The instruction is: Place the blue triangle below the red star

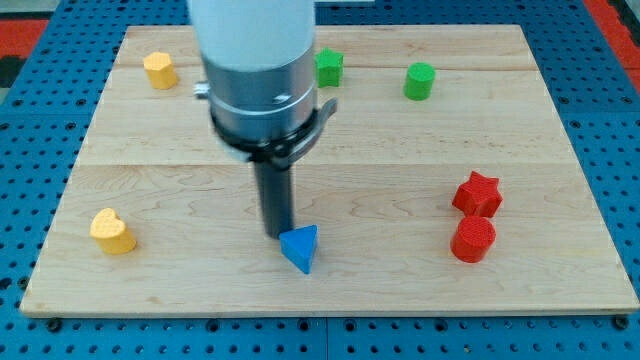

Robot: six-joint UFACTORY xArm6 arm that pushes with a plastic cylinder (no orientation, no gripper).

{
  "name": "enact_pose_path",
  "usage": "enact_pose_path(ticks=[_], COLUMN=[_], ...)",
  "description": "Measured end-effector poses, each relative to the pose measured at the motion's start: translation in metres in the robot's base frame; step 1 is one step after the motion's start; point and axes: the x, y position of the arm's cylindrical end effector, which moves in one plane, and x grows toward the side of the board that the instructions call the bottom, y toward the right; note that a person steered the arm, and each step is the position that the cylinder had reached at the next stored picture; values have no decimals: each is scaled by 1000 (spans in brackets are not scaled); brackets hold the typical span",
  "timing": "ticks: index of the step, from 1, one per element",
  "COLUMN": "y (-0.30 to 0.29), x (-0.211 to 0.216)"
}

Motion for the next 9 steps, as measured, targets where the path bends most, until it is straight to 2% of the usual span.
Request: enact_pose_path(ticks=[1, 3, 4, 5, 6, 7, 8, 9], y=[-41, 105, 55, 41, 76, 150, 152, 95], x=[21, -8, -4, 42, 41, 16, 16, 31])
